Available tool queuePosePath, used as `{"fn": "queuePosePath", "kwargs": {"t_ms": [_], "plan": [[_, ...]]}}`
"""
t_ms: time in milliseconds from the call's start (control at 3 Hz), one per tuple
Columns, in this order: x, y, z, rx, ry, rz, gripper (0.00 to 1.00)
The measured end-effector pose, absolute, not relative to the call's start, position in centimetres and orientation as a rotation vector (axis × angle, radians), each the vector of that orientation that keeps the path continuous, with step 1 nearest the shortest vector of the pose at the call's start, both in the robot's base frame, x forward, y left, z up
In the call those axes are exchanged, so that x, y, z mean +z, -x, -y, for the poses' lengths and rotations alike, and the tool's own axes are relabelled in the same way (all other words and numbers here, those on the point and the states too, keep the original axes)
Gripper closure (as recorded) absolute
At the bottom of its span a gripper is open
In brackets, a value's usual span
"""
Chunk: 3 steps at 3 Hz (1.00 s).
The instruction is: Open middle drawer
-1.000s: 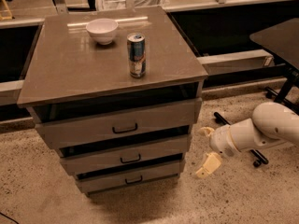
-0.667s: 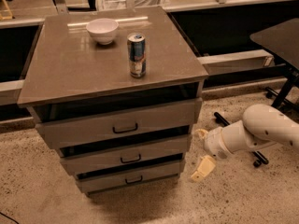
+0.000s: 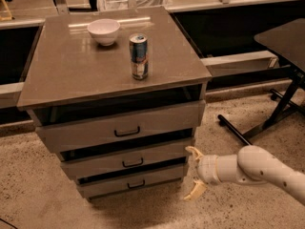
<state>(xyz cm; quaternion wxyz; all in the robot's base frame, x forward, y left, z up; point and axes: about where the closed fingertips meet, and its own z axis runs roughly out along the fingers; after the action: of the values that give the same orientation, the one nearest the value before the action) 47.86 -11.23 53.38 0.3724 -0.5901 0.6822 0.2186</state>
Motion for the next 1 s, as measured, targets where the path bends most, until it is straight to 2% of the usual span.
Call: {"fn": "queuePosePath", "kwargs": {"t_ms": [667,1000], "plan": [[50.4,-48.3,11.5,0.573,1.533,-1.702,0.00],[48.3,-51.3,12.2,0.444,1.686,-1.685,0.00]]}}
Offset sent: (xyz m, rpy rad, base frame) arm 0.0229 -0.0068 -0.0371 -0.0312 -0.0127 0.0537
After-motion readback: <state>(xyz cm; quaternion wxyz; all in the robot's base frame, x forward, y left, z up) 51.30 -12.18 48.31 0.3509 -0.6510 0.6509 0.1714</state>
